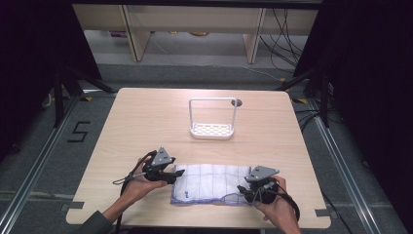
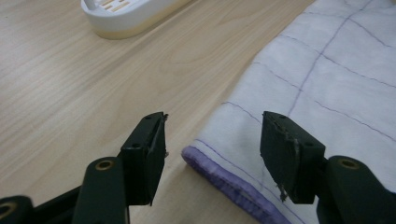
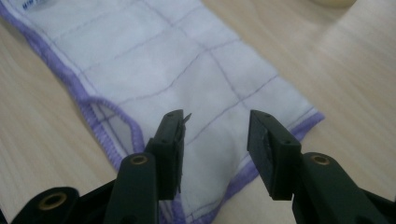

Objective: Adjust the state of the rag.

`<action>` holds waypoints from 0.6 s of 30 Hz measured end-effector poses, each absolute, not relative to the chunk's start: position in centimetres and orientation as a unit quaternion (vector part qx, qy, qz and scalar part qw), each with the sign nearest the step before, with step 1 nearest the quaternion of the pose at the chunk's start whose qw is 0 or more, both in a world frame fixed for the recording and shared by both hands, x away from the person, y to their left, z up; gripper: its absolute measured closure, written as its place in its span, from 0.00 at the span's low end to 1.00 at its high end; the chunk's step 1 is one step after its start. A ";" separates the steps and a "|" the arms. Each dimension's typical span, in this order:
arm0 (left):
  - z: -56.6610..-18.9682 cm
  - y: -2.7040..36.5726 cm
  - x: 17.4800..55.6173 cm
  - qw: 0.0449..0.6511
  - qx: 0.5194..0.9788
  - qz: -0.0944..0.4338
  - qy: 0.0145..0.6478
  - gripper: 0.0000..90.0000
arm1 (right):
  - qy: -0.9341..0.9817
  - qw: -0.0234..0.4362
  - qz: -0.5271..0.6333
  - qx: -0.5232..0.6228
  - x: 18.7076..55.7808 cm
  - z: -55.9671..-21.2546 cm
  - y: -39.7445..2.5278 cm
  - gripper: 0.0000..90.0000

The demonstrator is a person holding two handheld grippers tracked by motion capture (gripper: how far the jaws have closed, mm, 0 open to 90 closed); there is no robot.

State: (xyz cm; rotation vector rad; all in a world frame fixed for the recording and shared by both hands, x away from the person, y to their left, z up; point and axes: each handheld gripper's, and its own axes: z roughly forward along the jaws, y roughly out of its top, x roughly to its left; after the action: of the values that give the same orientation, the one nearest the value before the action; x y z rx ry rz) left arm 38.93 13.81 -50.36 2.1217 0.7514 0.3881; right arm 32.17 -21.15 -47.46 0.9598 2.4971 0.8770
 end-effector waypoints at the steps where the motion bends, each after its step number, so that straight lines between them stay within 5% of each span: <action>1: -50.4 13.8 39.3 0.414 0.846 0.152 0.298 0.45 | 0.877 0.166 0.302 0.335 32.0 -47.7 -21.2 0.63; 13: -51.1 13.4 40.6 0.388 0.867 0.125 0.287 0.47 | 0.864 0.155 0.254 0.405 30.5 -49.4 -21.3 0.52; 18: -51.2 13.4 40.5 0.381 0.876 0.115 0.274 0.56 | 0.846 0.142 0.269 0.437 30.4 -49.7 -21.8 0.50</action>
State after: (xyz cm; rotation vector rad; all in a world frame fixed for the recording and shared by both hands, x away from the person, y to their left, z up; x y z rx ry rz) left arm 40.53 13.35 -51.23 2.2356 0.6993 0.2948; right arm 30.42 -21.78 -49.67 1.2621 2.4428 0.7756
